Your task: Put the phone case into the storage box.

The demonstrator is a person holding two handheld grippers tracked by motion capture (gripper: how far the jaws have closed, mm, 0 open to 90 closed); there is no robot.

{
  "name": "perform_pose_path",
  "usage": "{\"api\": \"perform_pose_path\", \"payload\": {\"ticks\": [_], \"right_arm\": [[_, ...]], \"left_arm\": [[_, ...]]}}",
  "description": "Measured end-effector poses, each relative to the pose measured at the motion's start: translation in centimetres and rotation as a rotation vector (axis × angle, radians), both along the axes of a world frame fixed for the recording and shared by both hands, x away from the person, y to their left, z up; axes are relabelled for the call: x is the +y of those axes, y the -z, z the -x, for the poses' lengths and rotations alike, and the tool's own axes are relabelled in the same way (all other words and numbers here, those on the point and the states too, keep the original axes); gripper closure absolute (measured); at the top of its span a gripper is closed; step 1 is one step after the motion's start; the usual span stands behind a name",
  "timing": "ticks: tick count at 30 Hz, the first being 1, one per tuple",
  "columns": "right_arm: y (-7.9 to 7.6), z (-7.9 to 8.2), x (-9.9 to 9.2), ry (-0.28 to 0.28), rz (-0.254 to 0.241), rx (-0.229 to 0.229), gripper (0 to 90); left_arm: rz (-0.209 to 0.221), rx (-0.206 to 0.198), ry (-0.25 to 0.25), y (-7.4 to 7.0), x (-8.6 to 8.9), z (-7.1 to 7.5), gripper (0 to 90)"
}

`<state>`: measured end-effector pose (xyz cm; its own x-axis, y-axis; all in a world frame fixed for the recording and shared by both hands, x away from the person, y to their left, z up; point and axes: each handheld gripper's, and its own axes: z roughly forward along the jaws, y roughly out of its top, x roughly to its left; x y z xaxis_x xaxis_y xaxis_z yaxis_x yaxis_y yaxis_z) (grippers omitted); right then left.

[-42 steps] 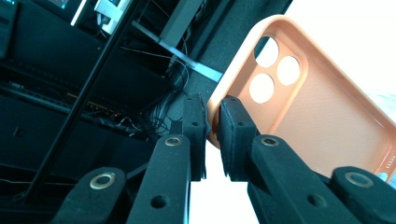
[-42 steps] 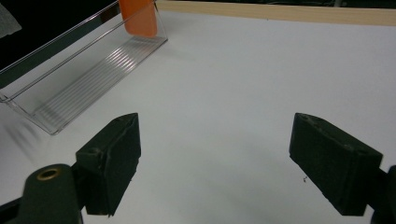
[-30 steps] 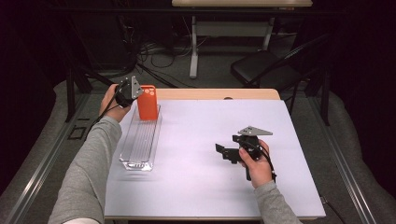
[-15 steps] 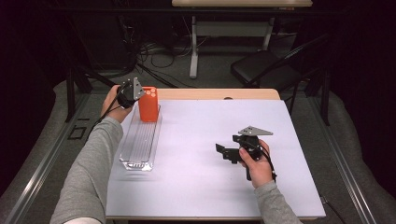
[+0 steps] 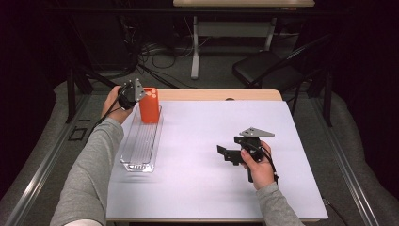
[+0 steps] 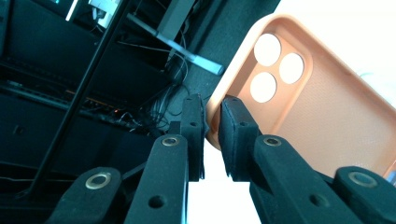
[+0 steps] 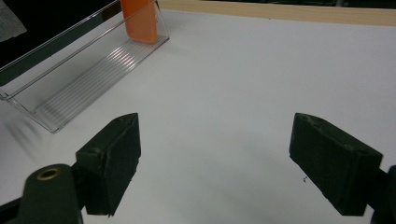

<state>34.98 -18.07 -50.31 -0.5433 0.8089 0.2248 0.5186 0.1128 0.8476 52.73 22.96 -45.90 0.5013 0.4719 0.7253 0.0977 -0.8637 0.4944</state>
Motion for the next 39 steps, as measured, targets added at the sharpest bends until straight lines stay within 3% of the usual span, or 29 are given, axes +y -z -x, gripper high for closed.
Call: {"api": "perform_pose_path", "payload": {"ticks": [10,24,30,39], "right_arm": [[0.0,0.0,0.0,-0.001,0.002,0.002,16.5],[0.1,0.0,0.0,0.000,0.002,0.002,16.5],[0.1,0.0,0.1,-0.002,0.003,0.000,16.5],[0.1,0.0,0.1,-0.002,0.002,-0.001,16.5]], "left_arm": [[-0.011,0.008,-0.008,0.2,0.3,-0.1,77.7],[0.017,0.008,-0.015,0.0,0.4,-0.1,72.9],[0.041,0.013,-0.032,-0.2,0.5,0.0,65.1],[0.112,0.033,-0.064,-0.8,0.6,0.4,51.8]]}}
